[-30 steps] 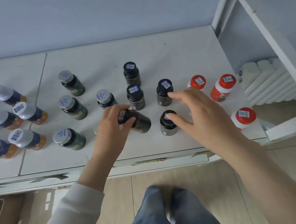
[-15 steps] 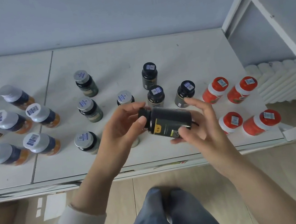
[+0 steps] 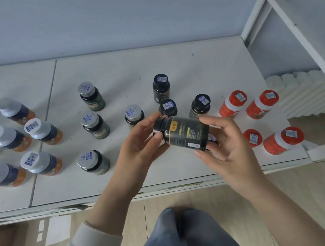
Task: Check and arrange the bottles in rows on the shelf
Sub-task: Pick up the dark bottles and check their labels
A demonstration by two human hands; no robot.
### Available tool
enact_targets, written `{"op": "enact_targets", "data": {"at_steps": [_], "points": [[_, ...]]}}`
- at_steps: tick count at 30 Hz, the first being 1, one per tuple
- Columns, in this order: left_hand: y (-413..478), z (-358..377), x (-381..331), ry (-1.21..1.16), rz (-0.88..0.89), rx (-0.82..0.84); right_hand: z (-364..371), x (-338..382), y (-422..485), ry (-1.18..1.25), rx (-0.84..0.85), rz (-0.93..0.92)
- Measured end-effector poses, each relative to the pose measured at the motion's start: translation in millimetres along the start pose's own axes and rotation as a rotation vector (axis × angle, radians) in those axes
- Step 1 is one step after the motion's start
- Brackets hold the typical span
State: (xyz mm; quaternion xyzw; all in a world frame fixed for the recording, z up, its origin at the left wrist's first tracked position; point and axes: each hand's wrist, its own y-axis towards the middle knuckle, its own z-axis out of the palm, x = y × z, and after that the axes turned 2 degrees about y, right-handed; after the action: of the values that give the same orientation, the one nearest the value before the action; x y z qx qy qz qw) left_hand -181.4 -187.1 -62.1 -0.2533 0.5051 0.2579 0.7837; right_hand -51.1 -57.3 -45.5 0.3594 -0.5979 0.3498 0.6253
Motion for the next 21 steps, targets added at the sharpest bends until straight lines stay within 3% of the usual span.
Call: {"op": "enact_targets", "data": {"at_steps": [7, 12, 14, 16, 21], "points": [[10.0, 8.5, 7.2, -0.280, -0.218, -0.006, 10.8, 16.7, 15.2, -0.549, -0.087, -0.350], [15.7, -1.2, 2.8, -0.243, -0.185, 0.000, 7.1, 11.9, 9.1, -0.746, -0.023, -0.317], [15.8, -9.1, -3.4, -0.069, -0.127, 0.023, -3.6, 9.9, 6.2, -0.876, 0.080, -0.252], [16.3, -14.1, -8.8, 0.256, -0.057, 0.031, -14.1, 10.4, 7.1, -1.106, 0.168, -0.195], [23.1, -13.4, -0.5, 0.937, 0.105, 0.116, -24.1, 19.1, 15.0, -1.463, 0.225, -0.051]]}}
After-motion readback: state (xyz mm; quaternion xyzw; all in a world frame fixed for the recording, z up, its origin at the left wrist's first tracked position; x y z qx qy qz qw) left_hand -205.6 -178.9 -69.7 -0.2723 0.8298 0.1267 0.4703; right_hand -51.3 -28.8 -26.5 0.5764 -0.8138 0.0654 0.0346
